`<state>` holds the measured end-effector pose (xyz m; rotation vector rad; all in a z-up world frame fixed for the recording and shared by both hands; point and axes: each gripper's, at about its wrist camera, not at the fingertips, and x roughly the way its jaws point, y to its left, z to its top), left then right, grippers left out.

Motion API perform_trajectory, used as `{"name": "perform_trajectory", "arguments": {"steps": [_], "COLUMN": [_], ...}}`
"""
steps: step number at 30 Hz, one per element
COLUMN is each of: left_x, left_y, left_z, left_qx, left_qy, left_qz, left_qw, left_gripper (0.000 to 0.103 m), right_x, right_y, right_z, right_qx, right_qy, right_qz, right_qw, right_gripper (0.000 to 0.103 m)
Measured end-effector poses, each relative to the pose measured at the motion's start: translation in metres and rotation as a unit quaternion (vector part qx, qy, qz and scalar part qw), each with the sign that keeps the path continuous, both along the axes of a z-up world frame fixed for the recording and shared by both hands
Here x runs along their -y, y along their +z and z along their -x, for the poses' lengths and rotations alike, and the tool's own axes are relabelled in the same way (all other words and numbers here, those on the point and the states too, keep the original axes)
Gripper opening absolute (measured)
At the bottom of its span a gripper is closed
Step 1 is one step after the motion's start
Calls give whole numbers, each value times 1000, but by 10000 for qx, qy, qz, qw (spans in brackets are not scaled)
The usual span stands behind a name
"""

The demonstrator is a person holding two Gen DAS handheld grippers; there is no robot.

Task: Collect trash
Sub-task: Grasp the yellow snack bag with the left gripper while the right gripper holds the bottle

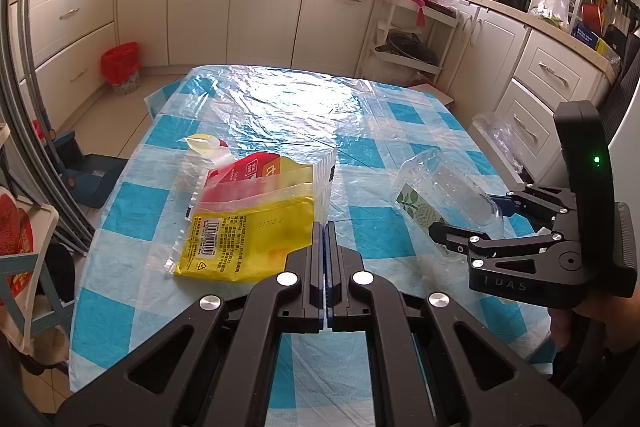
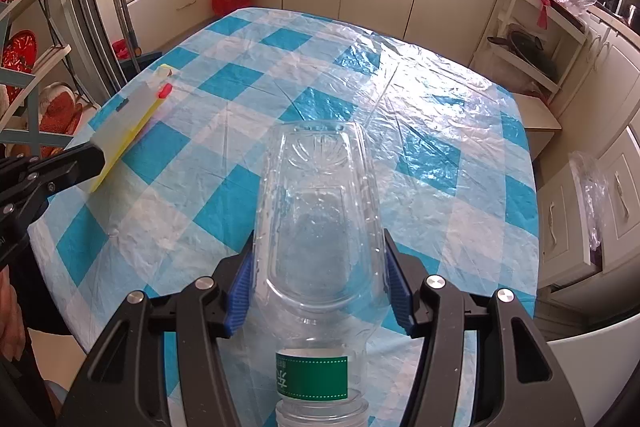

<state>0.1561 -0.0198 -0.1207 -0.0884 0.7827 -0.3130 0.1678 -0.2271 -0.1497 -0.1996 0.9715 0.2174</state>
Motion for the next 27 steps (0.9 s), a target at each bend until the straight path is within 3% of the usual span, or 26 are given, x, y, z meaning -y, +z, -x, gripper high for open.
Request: {"name": "perform_trajectory", "arguments": {"steps": [17, 27], "left_x": [1, -1], "left_y": [1, 15], "left_z": [2, 10], "left_qx": [18, 247], "left_qy": [-19, -116], "left_qz": [9, 187], "left_qw": [10000, 9995], "left_gripper": [1, 1], "right_x": [1, 8], "right_y": [-1, 7], "right_z": [1, 3], "right_qx": [12, 127], "right_qy": [-12, -100], "right_qz": [-17, -88], "right_qw": [10000, 9998], "right_gripper": [56, 56]}}
